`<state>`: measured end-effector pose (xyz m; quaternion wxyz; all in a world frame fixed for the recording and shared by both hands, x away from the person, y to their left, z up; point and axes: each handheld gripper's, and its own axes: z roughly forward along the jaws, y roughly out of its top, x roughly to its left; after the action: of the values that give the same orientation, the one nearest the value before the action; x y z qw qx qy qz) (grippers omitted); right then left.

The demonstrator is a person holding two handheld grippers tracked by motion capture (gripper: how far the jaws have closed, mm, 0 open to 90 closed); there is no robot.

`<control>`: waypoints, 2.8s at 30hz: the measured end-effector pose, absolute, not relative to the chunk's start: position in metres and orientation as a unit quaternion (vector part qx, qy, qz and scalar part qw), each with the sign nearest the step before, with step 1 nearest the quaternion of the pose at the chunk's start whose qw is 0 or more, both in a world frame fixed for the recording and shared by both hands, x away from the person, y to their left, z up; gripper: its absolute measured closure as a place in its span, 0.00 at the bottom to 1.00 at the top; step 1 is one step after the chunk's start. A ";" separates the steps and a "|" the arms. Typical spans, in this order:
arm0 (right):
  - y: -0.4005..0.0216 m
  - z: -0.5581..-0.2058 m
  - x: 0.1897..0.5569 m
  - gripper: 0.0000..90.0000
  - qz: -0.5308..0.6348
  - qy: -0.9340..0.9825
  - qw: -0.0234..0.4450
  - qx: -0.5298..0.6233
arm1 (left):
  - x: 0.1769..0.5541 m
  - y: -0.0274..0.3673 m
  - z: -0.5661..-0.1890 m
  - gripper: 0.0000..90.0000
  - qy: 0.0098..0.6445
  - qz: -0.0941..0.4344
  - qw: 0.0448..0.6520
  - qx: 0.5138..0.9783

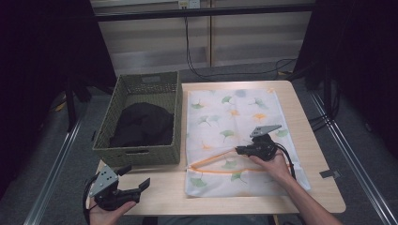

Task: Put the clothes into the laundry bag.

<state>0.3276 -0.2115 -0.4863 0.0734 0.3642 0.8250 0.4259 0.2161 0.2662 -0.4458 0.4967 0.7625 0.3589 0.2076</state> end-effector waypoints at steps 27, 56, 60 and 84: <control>-0.220 -0.454 0.332 1.00 0.493 0.778 0.102 0.376 | 0.217 0.266 -0.446 0.16 0.365 0.201 0.500 0.759; -0.220 -0.412 0.351 1.00 0.547 0.748 0.126 0.356 | 0.215 0.268 -0.444 0.16 0.362 0.209 0.505 0.755; -0.222 -0.407 0.353 1.00 0.553 0.741 0.132 0.358 | 0.214 0.268 -0.440 0.16 0.356 0.219 0.499 0.759; -0.218 -0.418 0.353 1.00 0.558 0.740 0.118 0.357 | 0.313 0.258 -0.380 0.15 0.359 0.213 0.471 0.777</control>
<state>0.3534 -0.2180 -0.4181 0.1180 0.3571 0.7397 0.5581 0.3133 0.2583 -0.3802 0.4711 0.7773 0.3587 0.2126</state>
